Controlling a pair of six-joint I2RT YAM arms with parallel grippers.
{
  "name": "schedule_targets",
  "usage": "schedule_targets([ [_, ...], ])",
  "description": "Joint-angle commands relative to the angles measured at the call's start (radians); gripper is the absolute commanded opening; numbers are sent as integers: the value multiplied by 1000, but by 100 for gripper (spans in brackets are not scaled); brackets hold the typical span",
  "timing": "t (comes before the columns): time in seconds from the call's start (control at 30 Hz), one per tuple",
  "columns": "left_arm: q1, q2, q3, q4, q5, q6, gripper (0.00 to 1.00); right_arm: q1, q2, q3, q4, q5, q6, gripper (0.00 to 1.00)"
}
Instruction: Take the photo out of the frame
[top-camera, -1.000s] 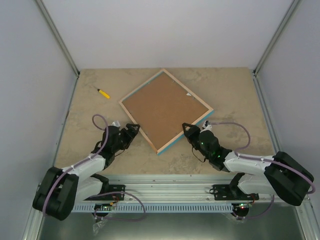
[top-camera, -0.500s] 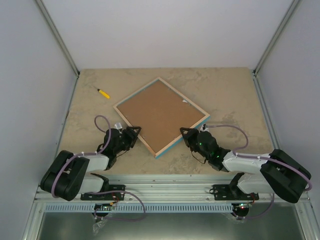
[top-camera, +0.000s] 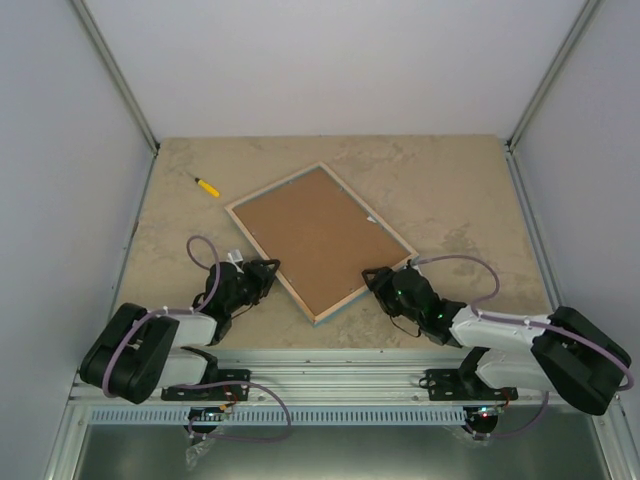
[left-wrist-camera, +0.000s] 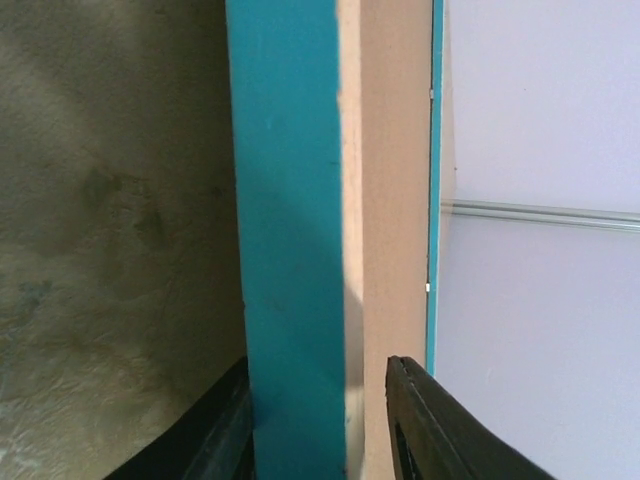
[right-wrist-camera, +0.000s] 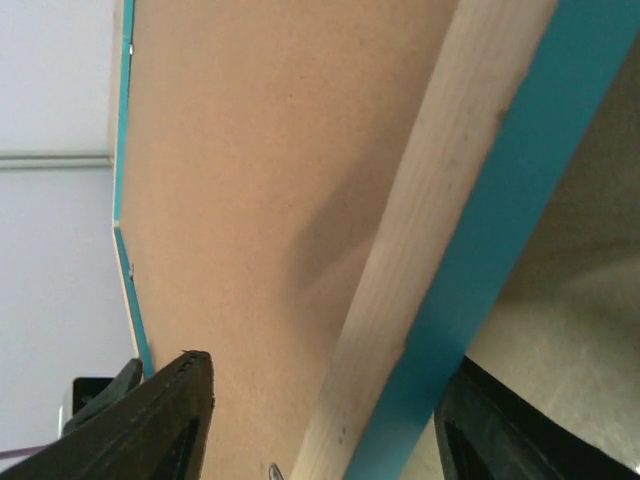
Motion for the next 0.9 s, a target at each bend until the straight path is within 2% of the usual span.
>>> schedule_targets([
  [0.0, 3, -37, 0, 126, 8, -12, 33, 3, -79, 13, -79, 26, -21, 65],
  [0.2, 3, -65, 6, 81, -7, 13, 28, -3, -217, 26, -262, 85, -81, 85],
  [0.3, 3, -75, 7, 63, -14, 22, 27, -27, -277, 42, -343, 89, -160, 92],
  [0.37, 3, -78, 7, 57, -15, 27, 27, -51, -306, 58, -382, 88, -251, 97],
  [0.47, 3, -77, 7, 56, -15, 32, 27, -134, -312, 96, -384, 43, -454, 98],
  [0.6, 3, -76, 5, 53, -14, 35, 27, -289, -227, 179, -370, -110, -716, 98],
  [0.7, 3, -77, 8, 49, -15, 39, 27, -384, -79, 267, -350, -258, -848, 98],
  [0.77, 3, -76, 7, 46, -11, 41, 27, -423, 19, 334, -341, -345, -926, 98],
  [0.87, 3, -75, 7, 40, -10, 44, 27, -444, 162, 442, -351, -388, -1023, 98],
])
